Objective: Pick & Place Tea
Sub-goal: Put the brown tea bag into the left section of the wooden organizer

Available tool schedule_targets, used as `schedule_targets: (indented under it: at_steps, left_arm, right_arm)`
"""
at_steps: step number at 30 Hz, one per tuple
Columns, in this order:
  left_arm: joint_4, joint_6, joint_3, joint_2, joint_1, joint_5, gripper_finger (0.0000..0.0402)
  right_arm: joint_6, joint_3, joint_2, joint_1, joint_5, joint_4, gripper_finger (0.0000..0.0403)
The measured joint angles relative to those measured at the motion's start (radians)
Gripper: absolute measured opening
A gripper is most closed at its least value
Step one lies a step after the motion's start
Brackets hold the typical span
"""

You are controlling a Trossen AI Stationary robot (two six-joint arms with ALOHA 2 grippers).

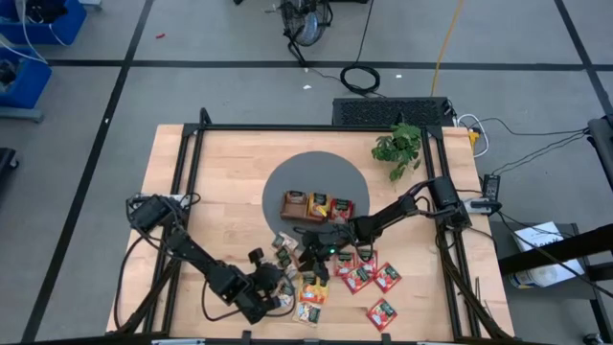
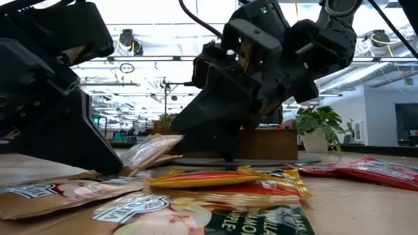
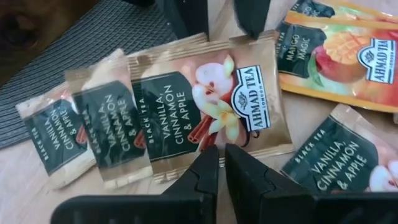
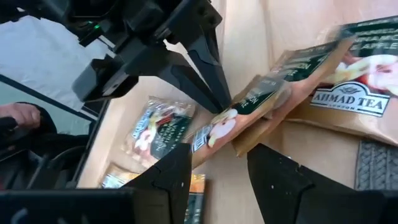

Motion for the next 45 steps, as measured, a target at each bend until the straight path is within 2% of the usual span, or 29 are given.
schedule_targets:
  at_steps: [12,16,22,30,34,41,45]
  left_arm:
    - [0.022,0.013,0.000,0.000,0.016,-0.015,0.0037]
    - [0.040,0.026,0.000,0.000,0.015,-0.018,0.0037]
    - [0.037,0.034,0.000,0.000,0.006,-0.019,0.0037]
    - [0.013,0.030,0.001,-0.062,-0.040,-0.019,0.0037]
    - [0.034,0.028,0.001,-0.126,-0.074,-0.091,0.0037]
    - [0.061,0.049,0.001,-0.183,-0.106,-0.246,0.0037]
    - [0.062,0.047,0.001,-0.186,-0.092,-0.271,0.0037]
  right_arm:
    - [-0.054,0.000,0.000,0.014,0.021,-0.057,0.0134]
    - [-0.092,0.000,0.000,0.022,0.051,-0.067,0.0098]
    - [-0.181,-0.002,0.001,0.025,0.052,-0.074,0.0009]
    - [-0.313,-0.003,0.003,0.050,0.079,-0.080,0.0002]
    - [-0.389,-0.003,-0.006,0.075,0.087,-0.077,0.0001]
    - [-0.574,-0.003,-0.106,0.138,0.239,-0.172,0.0001]
    - [-0.626,-0.003,-0.157,0.164,0.315,-0.245,0.0000]
